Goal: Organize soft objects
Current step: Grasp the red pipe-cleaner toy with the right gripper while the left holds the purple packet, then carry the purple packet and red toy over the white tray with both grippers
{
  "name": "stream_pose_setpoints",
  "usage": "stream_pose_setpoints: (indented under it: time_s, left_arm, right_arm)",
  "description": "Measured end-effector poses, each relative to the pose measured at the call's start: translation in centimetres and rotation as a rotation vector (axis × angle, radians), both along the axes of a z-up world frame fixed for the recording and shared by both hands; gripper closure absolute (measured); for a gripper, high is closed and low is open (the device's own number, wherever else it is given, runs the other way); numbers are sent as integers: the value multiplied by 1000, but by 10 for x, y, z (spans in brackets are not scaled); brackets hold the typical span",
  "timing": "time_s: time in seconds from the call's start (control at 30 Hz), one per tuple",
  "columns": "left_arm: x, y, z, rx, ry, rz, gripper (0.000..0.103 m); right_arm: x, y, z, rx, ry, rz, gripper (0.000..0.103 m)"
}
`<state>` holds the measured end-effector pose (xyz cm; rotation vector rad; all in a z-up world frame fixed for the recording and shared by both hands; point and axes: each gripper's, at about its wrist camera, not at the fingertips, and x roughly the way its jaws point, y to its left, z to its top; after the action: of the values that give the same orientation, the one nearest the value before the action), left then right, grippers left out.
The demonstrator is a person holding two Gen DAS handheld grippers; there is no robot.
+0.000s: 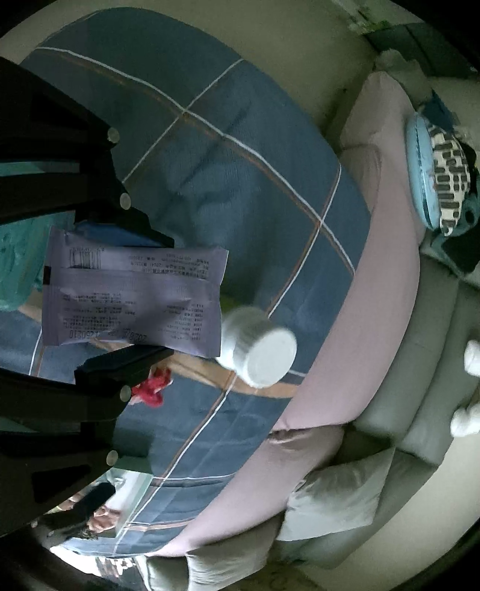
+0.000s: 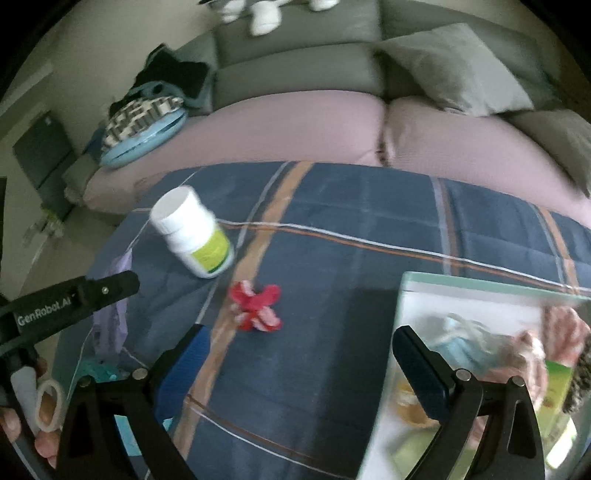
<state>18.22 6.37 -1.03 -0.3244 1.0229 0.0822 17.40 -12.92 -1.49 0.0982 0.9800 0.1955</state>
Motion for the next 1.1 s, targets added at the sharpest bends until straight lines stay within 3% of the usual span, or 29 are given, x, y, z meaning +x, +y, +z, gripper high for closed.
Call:
stream_pose_setpoints:
  time_s: [0.47,0.6,0.93,0.97,1.1]
  left_arm:
    - [-2,16,-4,-35,3,37,52]
    - [-2,18,-4,-44,4,38,52]
    - [-2,19,-4,-47,4,38,52]
    - [-2,18,-4,-46,4,37,52]
    - [-2,18,-4,-46,4,36,52]
  right_arm:
    - [41,40,-44,-36,133,86,29]
    - [48,48,-53,-59,162,99,42]
    - [53,56,-56,-74,176,121,60]
    - [53,56,-56,-73,177,121,66]
    - [51,56,-54,-64,177,124,70]
